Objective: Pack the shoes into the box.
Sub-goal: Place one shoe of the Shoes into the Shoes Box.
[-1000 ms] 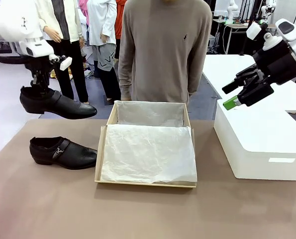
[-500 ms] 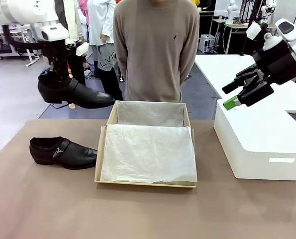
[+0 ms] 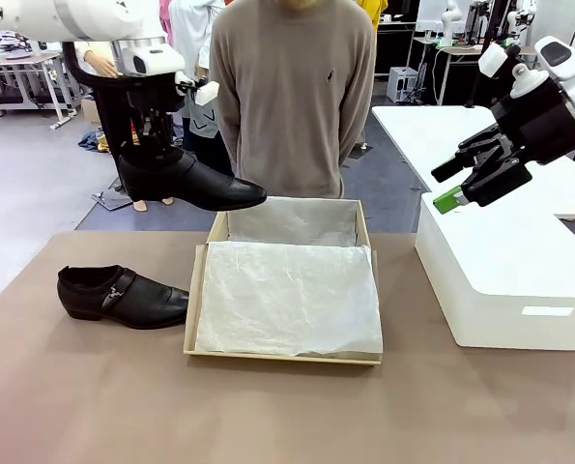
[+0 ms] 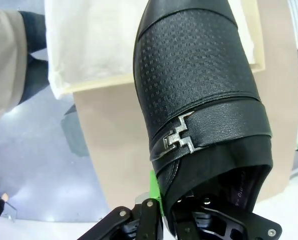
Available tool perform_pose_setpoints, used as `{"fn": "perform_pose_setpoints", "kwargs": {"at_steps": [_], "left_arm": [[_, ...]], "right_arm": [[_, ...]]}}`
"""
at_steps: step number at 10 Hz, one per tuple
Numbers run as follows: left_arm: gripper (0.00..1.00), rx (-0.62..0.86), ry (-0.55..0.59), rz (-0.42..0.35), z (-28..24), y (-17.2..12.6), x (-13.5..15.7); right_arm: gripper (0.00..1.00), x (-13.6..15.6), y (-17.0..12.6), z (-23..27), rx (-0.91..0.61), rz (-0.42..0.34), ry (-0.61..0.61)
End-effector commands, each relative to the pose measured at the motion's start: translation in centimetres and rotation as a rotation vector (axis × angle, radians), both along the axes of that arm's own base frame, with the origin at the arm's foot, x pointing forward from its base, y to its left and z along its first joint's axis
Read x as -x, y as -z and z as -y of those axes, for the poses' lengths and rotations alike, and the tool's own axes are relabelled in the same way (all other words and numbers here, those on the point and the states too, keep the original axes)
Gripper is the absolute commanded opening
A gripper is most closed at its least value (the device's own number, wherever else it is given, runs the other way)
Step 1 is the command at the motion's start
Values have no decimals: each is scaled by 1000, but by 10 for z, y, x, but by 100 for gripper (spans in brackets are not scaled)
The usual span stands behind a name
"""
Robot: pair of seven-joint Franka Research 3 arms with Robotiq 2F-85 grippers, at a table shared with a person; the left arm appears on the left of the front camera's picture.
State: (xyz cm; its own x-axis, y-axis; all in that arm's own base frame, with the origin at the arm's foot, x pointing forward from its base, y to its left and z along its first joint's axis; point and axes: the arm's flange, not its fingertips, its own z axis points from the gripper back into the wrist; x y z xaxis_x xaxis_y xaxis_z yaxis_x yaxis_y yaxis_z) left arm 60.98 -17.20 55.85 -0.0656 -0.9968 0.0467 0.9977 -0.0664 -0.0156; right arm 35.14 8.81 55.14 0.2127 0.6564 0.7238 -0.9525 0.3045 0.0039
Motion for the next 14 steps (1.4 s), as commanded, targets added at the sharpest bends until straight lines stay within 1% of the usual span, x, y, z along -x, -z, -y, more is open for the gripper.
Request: {"fn": "perform_pose_setpoints", "kwargs": {"at_steps": [1,2,3,7,8,9,11,14], "left_arm": [[0,25,-30,-41,2,-8,-11],[0,36,-29,-46,1,-6,-10],[0,3,-3,-17,4,4,-3],[0,3,-3,-17,4,4,-3],[0,8,-4,-33,5,8,-7],[0,49,-51,-43,6,8,-6],[0,84,-94,-63,25,-2,-10],[0,83,-106,-76,58,-6,-19]], "right_arm": [[100,-3,1,-1,-27,17,-22],[100,-3,1,-1,-27,17,-22],[100,-3,1,-1,-27,17,-22],[100,-3,1,-1,-27,17,-22],[100,-3,1,-1,-27,17,-22],[100,-3,1,-1,-27,17,-22],[100,-3,1,-1,-27,17,-22],[100,-3,1,-1,-27,17,-22]]}}
